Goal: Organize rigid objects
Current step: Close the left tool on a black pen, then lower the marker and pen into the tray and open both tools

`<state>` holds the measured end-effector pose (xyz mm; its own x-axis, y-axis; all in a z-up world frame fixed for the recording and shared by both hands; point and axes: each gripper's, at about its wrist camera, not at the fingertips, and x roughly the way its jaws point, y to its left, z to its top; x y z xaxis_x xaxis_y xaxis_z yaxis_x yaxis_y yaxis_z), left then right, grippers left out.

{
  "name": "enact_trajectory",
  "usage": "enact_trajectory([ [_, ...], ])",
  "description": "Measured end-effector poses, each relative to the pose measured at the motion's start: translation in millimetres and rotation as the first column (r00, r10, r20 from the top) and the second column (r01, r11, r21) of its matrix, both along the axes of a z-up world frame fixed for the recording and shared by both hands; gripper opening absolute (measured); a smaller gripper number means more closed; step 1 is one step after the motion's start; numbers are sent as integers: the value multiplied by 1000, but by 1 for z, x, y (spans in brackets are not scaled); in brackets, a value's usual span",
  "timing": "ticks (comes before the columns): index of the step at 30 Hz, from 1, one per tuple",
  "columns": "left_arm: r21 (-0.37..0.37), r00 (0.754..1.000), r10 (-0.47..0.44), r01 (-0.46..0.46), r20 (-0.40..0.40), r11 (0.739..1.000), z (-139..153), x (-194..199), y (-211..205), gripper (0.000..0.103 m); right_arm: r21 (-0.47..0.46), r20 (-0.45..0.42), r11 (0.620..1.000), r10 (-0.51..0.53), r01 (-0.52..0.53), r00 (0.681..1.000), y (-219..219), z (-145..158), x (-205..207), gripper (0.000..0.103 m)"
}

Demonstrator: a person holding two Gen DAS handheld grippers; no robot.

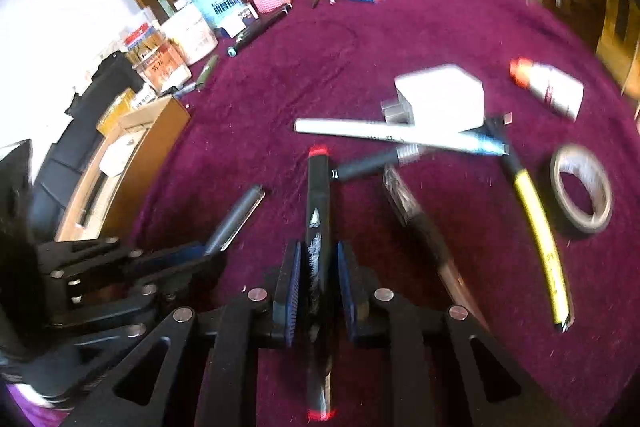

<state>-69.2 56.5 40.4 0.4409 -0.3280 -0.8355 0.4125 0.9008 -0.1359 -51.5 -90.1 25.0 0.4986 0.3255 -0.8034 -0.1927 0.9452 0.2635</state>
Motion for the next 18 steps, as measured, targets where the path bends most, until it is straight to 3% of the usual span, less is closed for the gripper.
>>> enact_trajectory([
  [2, -51, 1000, 28, -27, 4, 998, 6, -9, 10, 9, -3, 3, 1000, -6, 6, 1000, 0, 0, 0, 17],
  [9, -150, 988, 142, -131, 66, 980, 48, -32, 82, 9, 211, 22, 977, 29, -33, 999, -3, 29, -13, 17],
  [13, -125, 958, 280, -271, 60, 954, 51, -22, 139, 9, 314, 28, 943, 105, -108, 994, 26, 52, -12, 18],
  [18, -57, 913, 408, -406, 16, 912, 30, 3, 195, 9, 402, -19, 899, 198, -174, 980, 87, 56, 3, 18],
])
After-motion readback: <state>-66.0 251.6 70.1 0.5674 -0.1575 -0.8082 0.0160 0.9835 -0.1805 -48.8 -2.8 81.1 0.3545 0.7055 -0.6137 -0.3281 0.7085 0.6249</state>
